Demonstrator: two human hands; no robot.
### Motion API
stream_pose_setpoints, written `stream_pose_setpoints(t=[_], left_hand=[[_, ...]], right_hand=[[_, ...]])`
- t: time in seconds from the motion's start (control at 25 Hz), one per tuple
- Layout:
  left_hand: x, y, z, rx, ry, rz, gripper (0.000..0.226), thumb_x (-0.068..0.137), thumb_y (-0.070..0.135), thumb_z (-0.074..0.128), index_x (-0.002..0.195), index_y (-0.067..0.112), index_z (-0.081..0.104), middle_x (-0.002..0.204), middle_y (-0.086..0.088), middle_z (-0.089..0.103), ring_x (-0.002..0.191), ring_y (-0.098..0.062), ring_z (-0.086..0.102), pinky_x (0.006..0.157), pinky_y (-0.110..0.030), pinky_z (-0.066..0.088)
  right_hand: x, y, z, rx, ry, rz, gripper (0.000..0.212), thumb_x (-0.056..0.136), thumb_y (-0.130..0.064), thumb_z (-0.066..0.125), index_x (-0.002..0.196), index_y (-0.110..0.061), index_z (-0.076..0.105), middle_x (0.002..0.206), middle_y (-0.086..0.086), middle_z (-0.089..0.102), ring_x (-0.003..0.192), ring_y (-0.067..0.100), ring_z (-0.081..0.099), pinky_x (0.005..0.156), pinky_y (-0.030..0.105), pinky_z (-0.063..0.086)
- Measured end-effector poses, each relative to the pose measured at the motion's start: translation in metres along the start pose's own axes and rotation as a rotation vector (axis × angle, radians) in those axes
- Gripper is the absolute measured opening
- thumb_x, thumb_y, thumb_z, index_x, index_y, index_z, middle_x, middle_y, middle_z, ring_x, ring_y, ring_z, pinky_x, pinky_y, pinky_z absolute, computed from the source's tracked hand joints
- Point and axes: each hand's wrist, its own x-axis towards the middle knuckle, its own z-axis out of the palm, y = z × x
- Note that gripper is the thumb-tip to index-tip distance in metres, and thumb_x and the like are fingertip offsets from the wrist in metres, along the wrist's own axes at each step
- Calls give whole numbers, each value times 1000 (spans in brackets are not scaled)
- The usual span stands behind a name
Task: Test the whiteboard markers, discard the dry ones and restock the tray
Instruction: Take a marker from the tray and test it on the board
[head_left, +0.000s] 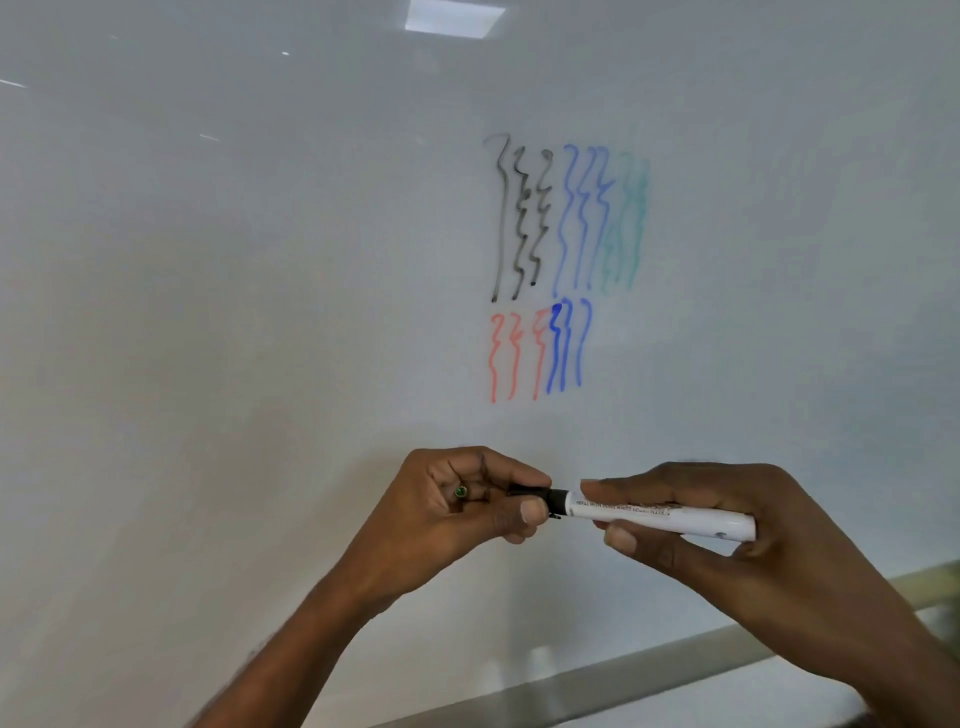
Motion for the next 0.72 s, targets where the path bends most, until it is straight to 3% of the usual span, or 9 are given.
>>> stream_pose_setpoints(t=[0.08, 0.2, 0.36, 0.48, 0.6, 0.72], left_hand=[[-1, -3, 0, -27, 0, -21, 21, 78, 12, 77, 98, 5, 77, 80, -12, 75, 67, -19, 69, 69, -24, 55], [-4, -4, 1, -47, 14, -21, 21, 78, 10, 75, 97, 2, 74, 78, -11, 74, 65, -19, 68, 68, -24, 55], [-4, -9, 8, -22, 28, 11, 22, 79, 9, 76, 100, 2, 74, 80, -12, 75, 66, -22, 70, 66, -26, 56], [-8, -19, 13, 31, 22, -69, 19, 84, 9, 76, 104, 10, 76, 85, -10, 77, 68, -22, 72, 65, -26, 57], [-6, -36, 19, 8, -2, -189, 22, 88, 13, 74, 109, 14, 75, 90, -9, 77, 71, -20, 72, 66, -24, 55], [-2, -61, 27, -140, 87, -252, 26, 84, 21, 73, 109, 13, 76, 98, -12, 77, 83, -23, 73, 77, -25, 58]], right_hand=[[-1, 4, 2, -136, 39, -19, 27, 83, -28, 77, 101, -48, 78, 89, -23, 75, 79, 5, 70, 50, 9, 42], [-3, 9, 17, -195, 124, -47, 26, 81, -24, 80, 99, -42, 79, 82, -24, 72, 71, 7, 65, 44, 3, 30], [0, 18, 26, -135, 177, -30, 16, 81, -31, 77, 95, -38, 79, 80, -19, 73, 68, 11, 65, 47, 6, 33], [-2, 33, 32, 25, 129, 78, 15, 82, -29, 79, 94, -37, 79, 88, -19, 77, 81, 9, 72, 62, 15, 49], [-10, 59, 36, 172, 110, 241, 14, 80, -29, 80, 93, -34, 79, 91, -14, 77, 85, 6, 71, 70, 11, 49], [-23, 86, 35, 230, 166, 359, 16, 84, -27, 78, 99, -31, 78, 90, -4, 75, 82, 20, 69, 75, 26, 55]])
